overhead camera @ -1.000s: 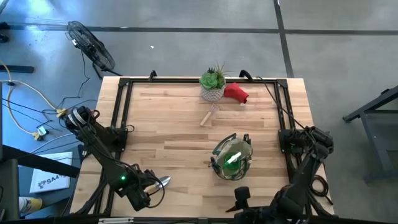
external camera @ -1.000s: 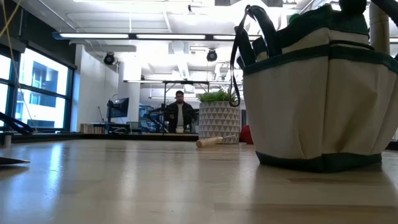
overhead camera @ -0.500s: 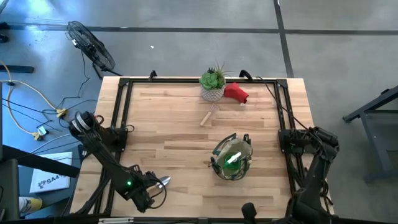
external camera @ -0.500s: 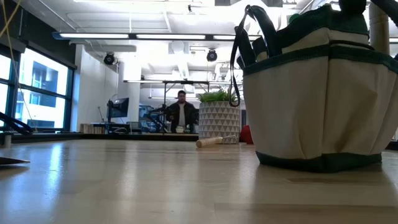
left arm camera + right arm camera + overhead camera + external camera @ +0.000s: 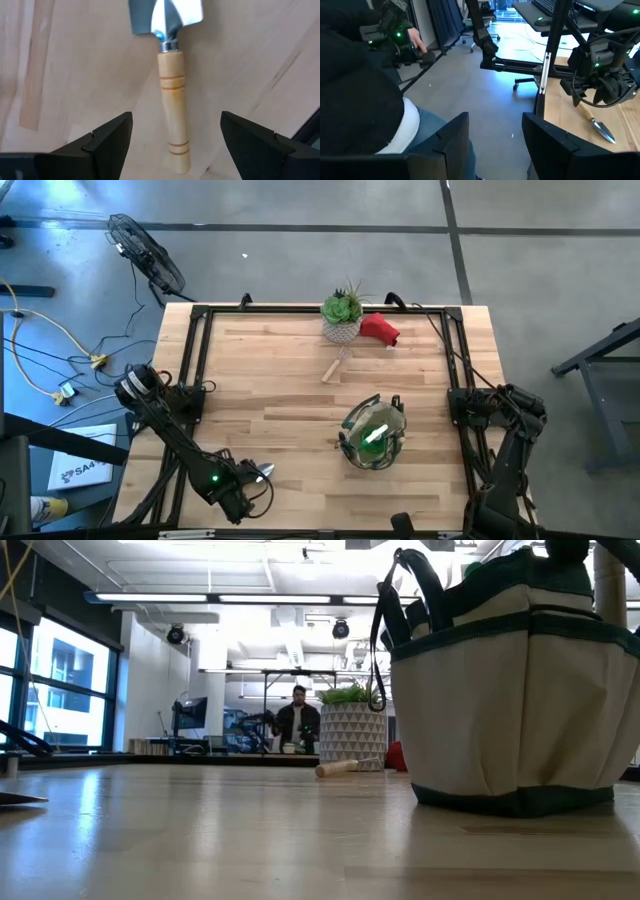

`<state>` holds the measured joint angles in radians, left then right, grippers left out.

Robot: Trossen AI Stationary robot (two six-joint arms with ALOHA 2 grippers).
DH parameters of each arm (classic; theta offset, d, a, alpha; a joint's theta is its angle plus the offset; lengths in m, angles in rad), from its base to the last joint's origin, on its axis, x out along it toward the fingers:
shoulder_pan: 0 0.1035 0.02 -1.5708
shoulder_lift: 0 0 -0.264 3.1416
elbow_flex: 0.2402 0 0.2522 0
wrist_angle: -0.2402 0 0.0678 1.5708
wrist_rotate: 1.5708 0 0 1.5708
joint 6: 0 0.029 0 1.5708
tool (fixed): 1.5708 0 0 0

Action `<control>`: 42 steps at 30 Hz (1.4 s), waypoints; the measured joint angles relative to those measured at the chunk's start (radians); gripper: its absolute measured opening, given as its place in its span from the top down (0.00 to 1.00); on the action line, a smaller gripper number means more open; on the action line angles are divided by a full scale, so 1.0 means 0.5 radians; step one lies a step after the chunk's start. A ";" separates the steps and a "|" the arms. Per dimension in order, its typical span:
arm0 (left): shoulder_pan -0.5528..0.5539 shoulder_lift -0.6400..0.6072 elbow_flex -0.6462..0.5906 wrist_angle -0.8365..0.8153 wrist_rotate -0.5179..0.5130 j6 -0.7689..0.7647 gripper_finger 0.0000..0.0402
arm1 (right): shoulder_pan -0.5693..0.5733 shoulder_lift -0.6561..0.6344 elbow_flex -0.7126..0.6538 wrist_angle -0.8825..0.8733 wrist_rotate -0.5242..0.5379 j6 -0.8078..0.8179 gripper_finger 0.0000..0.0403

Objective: Pick & Place Garden tools in Gardening bag
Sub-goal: Put the brown trowel into the gardening bag

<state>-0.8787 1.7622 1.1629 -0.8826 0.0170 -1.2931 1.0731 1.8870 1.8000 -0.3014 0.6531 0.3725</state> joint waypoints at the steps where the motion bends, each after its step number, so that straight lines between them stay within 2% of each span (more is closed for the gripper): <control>1: 0.000 0.000 0.000 0.009 0.000 -0.010 0.26 | 0.000 0.000 0.000 0.001 0.000 0.001 0.56; 8: 0.002 0.000 0.000 -0.003 0.006 -0.027 0.26 | 0.013 0.002 0.000 0.007 -0.001 0.002 0.56; 13: 0.003 0.013 0.000 -0.001 0.141 -0.148 0.26 | 0.014 0.002 0.000 0.006 -0.001 0.003 0.56; 17: -0.009 0.084 0.000 0.002 0.075 -0.145 0.26 | 0.014 0.003 0.000 0.014 0.006 0.049 0.56; 25: 0.019 0.203 0.005 0.054 0.290 -0.098 0.26 | 0.014 0.004 0.000 0.074 0.007 0.047 0.56; 38: 0.018 0.234 0.005 0.067 0.283 -0.182 0.26 | 0.012 0.004 0.000 0.071 0.007 0.033 0.56; 42: 0.018 0.236 0.005 0.071 0.275 -0.184 0.32 | 0.013 0.004 0.000 0.066 0.007 0.033 0.56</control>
<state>-0.8700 1.8801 1.1656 -0.8469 0.1547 -1.3850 1.0798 1.8889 1.8000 -0.2684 0.6568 0.3889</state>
